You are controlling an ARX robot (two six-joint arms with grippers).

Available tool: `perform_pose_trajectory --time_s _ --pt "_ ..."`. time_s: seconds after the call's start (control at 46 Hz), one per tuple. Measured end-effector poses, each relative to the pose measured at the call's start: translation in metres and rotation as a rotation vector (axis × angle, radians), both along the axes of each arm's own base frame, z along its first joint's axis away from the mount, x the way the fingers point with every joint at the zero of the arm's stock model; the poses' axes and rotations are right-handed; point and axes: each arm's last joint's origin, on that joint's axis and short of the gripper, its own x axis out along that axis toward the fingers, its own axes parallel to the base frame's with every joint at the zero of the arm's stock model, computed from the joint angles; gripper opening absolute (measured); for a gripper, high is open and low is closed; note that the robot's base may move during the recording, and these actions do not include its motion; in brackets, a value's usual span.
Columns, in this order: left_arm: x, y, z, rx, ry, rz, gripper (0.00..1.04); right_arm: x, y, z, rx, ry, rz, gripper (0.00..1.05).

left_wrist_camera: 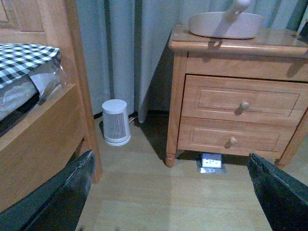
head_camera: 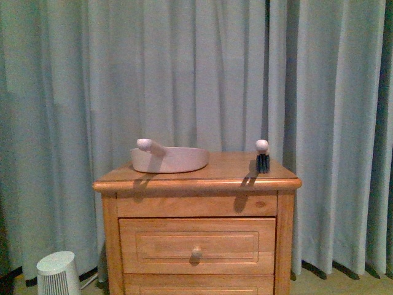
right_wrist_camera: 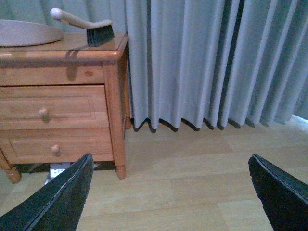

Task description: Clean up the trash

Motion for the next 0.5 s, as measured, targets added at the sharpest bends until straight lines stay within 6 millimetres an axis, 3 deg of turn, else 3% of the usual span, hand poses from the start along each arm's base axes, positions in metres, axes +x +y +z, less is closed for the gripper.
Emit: perform_pose_trajectory --time_s 0.499 --pt "0.0000 0.0000 0.0000 0.000 0.000 -0.001 0.97 0.0000 0.0000 0.0000 0.000 0.000 0.000 0.97"
